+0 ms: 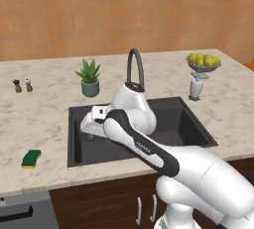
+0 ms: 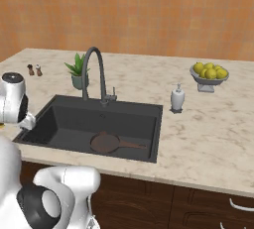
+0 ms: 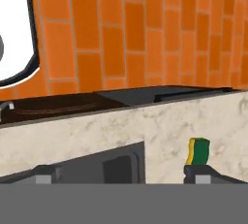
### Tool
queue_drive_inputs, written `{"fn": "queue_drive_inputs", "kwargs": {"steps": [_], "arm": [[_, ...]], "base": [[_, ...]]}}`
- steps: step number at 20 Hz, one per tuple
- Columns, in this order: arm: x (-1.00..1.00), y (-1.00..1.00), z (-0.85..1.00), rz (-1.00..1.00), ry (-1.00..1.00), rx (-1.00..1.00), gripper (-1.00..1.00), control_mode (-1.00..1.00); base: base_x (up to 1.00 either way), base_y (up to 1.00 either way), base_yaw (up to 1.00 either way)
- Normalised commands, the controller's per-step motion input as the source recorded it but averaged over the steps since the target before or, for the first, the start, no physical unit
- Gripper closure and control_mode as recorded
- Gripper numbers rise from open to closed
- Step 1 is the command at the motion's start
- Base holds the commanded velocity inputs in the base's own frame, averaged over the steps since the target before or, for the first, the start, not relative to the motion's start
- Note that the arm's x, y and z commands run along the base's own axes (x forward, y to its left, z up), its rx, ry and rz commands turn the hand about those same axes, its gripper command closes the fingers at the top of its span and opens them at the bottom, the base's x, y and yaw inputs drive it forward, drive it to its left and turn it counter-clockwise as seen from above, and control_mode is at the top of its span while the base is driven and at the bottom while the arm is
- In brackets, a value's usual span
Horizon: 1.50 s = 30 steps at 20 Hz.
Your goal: Pick the pan and sponge and place them into the sink. Then turn on the water.
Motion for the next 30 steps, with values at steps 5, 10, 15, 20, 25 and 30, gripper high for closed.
{"fn": "queue_drive_inputs", "kwargs": {"steps": [5,10,15,20,25,30], "arm": [[0.18,0.85,-0.04,0.09,0.07,-0.22,-1.0,-1.0],[0.05,0.64,-0.39,0.03,-0.01,-0.13,-1.0,-1.0],[0.0,0.34,-0.51,0.06,-0.03,-0.02,-1.0,-1.0],[0.01,0.32,-0.34,0.05,-0.09,0.0,-1.0,-1.0],[0.14,0.46,-0.29,0.01,-0.08,0.0,-1.0,-1.0],[0.27,0.56,-0.16,0.0,0.0,0.0,-1.0,-1.0]], "base": [[0.0,0.0,0.0],[0.0,0.0,0.0],[0.0,0.0,0.0],[0.0,0.0,0.0],[0.0,0.0,0.0],[0.0,0.0,0.0]]}}
